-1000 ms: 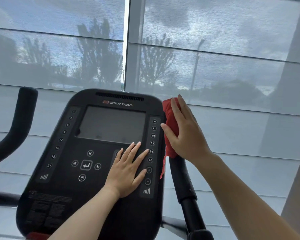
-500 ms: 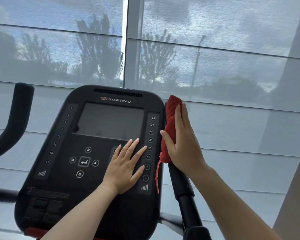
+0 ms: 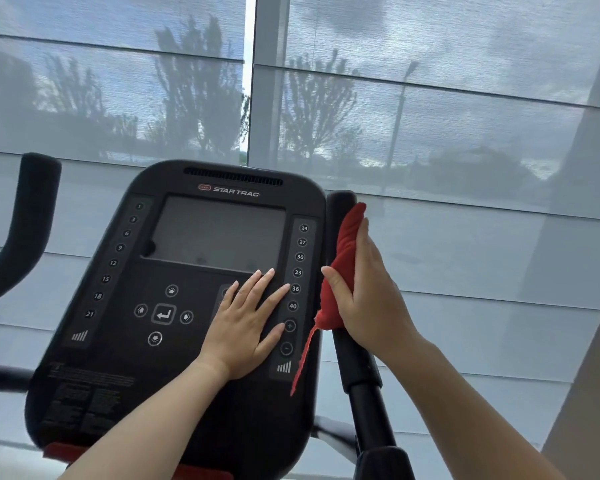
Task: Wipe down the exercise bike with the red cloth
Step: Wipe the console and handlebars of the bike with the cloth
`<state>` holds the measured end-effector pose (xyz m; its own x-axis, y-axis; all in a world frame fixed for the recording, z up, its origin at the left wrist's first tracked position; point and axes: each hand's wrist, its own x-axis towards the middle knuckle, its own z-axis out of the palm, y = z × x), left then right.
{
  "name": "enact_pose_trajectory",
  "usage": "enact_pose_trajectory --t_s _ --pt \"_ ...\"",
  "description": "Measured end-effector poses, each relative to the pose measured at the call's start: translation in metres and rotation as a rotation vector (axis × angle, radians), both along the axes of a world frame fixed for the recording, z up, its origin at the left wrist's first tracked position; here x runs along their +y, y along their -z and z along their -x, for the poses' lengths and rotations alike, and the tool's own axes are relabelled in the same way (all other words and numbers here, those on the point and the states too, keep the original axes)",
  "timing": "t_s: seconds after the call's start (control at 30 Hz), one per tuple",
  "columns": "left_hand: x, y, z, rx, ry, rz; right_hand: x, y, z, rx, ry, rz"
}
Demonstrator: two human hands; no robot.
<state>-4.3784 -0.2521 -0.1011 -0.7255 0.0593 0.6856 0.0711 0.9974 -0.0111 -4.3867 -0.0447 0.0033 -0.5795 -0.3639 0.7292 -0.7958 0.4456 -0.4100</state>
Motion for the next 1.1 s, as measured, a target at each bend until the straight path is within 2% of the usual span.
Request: enact_pose_trajectory --t_s 0.13,0.33,0.63,0.83,0.9,1.1 --pt "0.000 0.000 0.000 -0.002 -0.007 0.008 0.009 0.010 -0.009 -0.016 -0.004 -0.053" --pt "0.000 0.000 0.000 -0.007 -0.016 0.011 -0.001 0.000 -0.009 -0.009 -0.001 -0.001" --pt "0.000 0.000 0.000 0.003 0.000 0.006 0.016 0.012 -0.015 -0.154 -0.016 -0.029" --pt "0.000 0.000 0.000 0.006 -0.001 0.002 0.024 0.013 -0.019 -0.162 -0.016 -0.062" --pt "-0.001 0.000 0.000 0.006 -0.002 0.003 0.031 0.003 -0.015 -0.140 -0.012 -0.082" --pt "0.000 -0.001 0.000 0.006 0.009 0.008 0.019 -0.059 0.010 0.087 0.075 0.147"
